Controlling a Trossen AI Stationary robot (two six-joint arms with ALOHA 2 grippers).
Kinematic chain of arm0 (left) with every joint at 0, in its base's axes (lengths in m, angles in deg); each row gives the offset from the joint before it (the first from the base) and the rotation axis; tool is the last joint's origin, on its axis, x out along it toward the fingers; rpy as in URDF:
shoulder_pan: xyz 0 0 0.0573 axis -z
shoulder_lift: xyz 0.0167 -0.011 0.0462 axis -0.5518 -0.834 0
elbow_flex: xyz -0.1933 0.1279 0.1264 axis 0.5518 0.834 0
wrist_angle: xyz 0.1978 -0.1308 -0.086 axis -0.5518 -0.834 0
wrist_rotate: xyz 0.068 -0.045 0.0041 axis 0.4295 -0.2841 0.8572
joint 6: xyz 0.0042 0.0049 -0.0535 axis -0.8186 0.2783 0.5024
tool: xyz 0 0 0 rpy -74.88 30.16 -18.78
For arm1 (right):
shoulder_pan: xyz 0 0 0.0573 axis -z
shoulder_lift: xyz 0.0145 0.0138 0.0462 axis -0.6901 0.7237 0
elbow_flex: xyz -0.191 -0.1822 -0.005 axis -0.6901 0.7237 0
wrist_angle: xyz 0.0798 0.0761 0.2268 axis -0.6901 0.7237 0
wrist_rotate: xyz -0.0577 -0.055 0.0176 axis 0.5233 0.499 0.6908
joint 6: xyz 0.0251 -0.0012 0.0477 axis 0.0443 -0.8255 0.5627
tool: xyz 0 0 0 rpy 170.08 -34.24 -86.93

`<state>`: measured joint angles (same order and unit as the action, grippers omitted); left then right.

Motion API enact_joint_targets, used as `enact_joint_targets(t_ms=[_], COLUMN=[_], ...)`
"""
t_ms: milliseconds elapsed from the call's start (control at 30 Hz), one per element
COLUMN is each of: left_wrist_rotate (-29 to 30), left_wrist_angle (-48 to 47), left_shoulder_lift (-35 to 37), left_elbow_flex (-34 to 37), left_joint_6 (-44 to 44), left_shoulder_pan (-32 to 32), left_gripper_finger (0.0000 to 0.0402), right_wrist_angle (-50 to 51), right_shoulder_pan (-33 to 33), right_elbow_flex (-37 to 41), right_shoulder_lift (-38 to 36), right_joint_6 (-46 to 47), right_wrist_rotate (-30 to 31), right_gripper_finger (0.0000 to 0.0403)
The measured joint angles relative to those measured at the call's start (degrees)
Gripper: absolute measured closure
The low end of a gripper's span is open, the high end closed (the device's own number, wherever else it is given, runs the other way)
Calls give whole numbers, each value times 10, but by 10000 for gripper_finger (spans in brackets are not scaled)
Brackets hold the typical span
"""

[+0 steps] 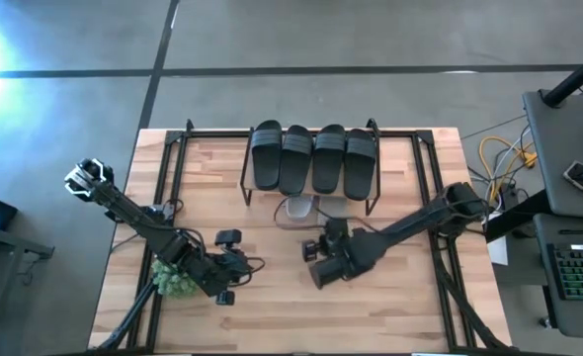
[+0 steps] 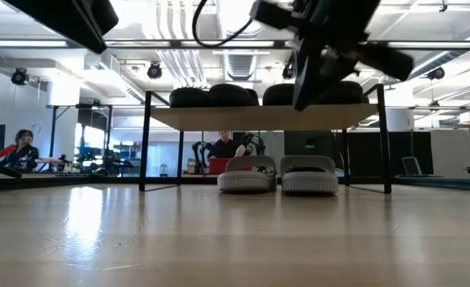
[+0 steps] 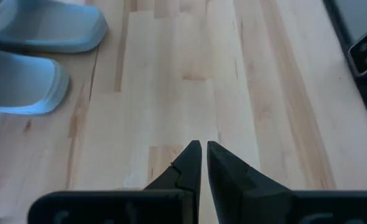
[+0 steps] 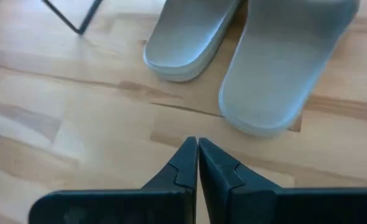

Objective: Pick and place slides into the shelf
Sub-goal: Adjust the left gray slipper under the shelf

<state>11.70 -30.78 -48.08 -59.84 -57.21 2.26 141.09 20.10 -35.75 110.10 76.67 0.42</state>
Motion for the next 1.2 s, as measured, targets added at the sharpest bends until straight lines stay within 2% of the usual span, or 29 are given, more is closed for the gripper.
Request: enact_joint_targets(t_ms=[100, 233, 333, 700, 867, 1200], left_wrist_rotate=[2, 1, 2, 74, 78, 77], left_wrist_angle=[22, 40, 35, 35, 36, 31], left_shoulder_lift=[0, 0, 0, 10, 15, 16], left_elbow_flex=[0, -1, -1, -1, -1, 0], left_joint_6=[0, 0, 0, 91, 91, 106], left_shoulder_pan=[0, 14, 39, 109, 119, 129], left_gripper_finger=[389, 389, 389, 389, 389, 389], right_wrist_angle=[-38, -157, -208, -212, -212, -220], right_shoulder_pan=[34, 72, 92, 126, 129, 128], right_elbow_flex=[5, 6, 6, 6, 3, 2], right_shoulder_lift=[6, 23, 35, 83, 110, 134], right_joint_6=[-47, -157, -199, -226, -228, -206], right_wrist_rotate=[-34, -46, -53, -35, -24, 46], right_gripper_finger=[394, 394, 394, 394, 394, 394])
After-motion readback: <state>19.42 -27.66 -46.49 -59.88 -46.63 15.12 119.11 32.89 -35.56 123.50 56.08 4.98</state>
